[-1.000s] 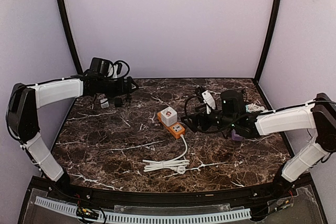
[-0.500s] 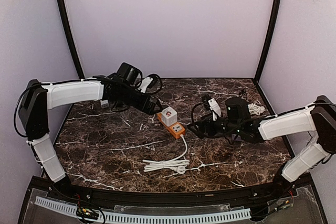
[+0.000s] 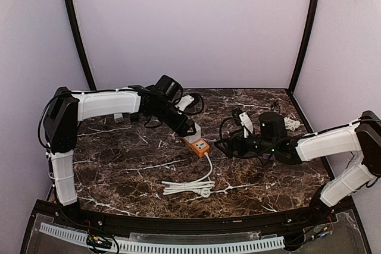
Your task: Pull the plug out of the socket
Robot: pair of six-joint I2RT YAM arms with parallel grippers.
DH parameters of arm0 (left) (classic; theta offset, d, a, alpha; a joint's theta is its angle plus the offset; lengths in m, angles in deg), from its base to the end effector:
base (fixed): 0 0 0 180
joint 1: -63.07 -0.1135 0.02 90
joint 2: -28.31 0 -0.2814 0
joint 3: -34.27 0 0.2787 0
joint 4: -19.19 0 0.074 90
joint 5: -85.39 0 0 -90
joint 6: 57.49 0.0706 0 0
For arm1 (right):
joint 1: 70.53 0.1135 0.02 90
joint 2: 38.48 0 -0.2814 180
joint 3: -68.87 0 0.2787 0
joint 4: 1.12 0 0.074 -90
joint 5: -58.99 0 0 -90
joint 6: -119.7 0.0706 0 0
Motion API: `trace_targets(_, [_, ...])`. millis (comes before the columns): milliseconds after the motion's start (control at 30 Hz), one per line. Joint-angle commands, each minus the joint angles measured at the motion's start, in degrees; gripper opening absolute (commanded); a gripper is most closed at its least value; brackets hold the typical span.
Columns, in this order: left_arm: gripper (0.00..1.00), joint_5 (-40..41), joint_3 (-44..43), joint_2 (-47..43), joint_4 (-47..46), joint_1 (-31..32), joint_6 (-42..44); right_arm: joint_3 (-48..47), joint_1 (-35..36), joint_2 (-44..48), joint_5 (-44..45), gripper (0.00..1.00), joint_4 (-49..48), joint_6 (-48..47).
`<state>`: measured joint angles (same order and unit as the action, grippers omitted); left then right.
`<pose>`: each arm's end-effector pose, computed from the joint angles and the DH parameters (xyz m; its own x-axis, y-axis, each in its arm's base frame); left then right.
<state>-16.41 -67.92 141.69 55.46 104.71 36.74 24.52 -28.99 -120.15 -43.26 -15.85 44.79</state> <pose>0.3654 -0.3442 0.2123 -0.4935 0.5354 -0.6854 0.7923 0.6018 -0.1004 0.2392 0.2320 0.1680 -0.4845 -0.0893 -0.8702 -0.6924 0.6471 0.3191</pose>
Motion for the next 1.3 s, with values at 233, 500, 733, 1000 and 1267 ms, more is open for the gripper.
trace_targets(233, [0.65, 4.1, -8.1, 7.4, 7.3, 1.1, 3.0, 0.8, -0.4, -0.7, -0.9, 0.99, -3.3, 0.5])
trace_targets(500, [0.32, 7.6, -7.0, 8.5, 7.9, 1.6, 3.7, 1.0, -0.4, -1.3, -0.8, 0.98, -3.4, 0.3])
trace_targets(733, [0.11, 12.1, -0.3, 7.0, 7.7, 2.7, 2.2, -0.3, -0.4, -5.2, -3.6, 0.99, -4.9, 0.1])
trace_targets(1000, [0.08, 12.8, 3.8, 9.4, 7.1, 2.7, 0.1, -1.8, 0.1, -10.7, -6.6, 0.97, -7.9, -1.4])
trace_targets(1267, [0.04, 5.1, 6.3, 4.1, 8.3, 1.8, -3.9, -6.3, 1.4, -15.1, -6.0, 0.97, -8.0, -5.8])
